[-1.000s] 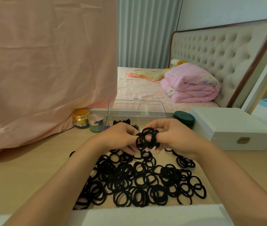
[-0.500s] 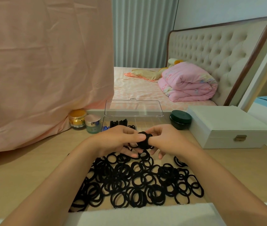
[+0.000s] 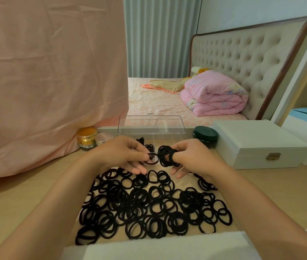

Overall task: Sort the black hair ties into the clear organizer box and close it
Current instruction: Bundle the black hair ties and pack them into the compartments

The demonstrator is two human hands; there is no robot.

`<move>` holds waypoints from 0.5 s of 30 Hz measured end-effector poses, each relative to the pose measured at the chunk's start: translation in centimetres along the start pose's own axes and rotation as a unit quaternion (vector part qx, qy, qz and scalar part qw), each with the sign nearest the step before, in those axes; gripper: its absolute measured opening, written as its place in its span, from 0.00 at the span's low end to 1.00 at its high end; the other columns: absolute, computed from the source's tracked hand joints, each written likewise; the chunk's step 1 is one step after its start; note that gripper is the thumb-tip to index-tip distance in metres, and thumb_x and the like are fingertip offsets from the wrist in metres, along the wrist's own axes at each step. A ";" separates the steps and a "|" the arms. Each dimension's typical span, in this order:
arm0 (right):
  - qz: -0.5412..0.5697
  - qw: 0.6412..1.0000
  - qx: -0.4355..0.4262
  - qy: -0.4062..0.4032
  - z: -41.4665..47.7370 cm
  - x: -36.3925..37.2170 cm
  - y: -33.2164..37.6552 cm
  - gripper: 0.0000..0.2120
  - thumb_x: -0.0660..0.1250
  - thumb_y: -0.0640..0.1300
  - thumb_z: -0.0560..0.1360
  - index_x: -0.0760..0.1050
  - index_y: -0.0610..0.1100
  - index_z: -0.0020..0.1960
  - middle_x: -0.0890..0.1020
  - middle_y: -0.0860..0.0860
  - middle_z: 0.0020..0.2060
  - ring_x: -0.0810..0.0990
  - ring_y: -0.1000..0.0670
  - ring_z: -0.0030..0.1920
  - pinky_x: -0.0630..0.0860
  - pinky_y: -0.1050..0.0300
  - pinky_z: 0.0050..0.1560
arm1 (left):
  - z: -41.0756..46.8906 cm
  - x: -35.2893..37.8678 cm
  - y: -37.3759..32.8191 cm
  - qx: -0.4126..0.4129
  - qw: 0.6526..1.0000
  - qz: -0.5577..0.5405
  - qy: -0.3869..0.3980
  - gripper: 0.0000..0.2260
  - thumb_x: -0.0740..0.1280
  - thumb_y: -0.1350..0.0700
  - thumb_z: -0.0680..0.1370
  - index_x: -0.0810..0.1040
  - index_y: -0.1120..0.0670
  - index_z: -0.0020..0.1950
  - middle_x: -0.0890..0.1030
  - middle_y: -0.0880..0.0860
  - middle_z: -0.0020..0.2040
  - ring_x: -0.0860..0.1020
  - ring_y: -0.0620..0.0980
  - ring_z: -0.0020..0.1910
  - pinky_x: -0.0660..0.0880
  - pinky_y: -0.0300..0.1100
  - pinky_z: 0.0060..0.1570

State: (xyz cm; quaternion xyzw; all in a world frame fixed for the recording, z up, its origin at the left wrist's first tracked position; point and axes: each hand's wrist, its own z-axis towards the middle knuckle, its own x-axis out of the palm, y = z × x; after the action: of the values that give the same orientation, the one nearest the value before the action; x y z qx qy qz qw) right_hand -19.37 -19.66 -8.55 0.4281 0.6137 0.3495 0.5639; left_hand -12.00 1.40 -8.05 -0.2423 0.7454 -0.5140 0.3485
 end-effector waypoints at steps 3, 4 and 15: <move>0.015 1.000 -0.002 0.020 -0.1 -0.7 0.3 0.06 0.69 0.37 0.79 0.81 0.43 0.55 0.86 0.45 0.46 0.86 0.49 0.36 0.84 0.56 0.35 | 0.2 0.2 0.0 0.002 0.996 0.013 -0.084 0.04 0.70 0.61 0.78 0.82 0.58 0.52 0.88 0.55 0.45 0.87 0.55 0.44 0.83 0.39 0.38; 0.030 0.999 -0.006 0.035 -0.1 -0.9 0.3 0.08 0.69 0.36 0.79 0.81 0.41 0.57 0.86 0.45 0.46 0.85 0.48 0.36 0.83 0.57 0.34 | 0.3 0.5 -0.1 0.007 0.994 0.026 -0.110 0.03 0.71 0.61 0.78 0.82 0.57 0.51 0.88 0.54 0.43 0.87 0.54 0.42 0.84 0.40 0.38; 0.042 0.998 0.005 0.048 0.1 -0.5 0.1 0.17 0.69 0.37 0.79 0.74 0.42 0.66 0.85 0.38 0.46 0.83 0.48 0.31 0.82 0.55 0.32 | 0.6 2.7 -0.3 0.026 0.994 -0.101 0.013 0.09 0.65 0.55 0.82 0.83 0.57 0.56 0.87 0.58 0.50 0.86 0.54 0.49 0.84 0.42 0.45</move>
State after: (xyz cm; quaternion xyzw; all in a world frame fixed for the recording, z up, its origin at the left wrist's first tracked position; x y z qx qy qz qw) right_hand -19.27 -20.06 -8.26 0.4392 0.6233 0.3894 0.5167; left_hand -13.23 -0.99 -8.63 -0.3001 0.7081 -0.5690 0.2911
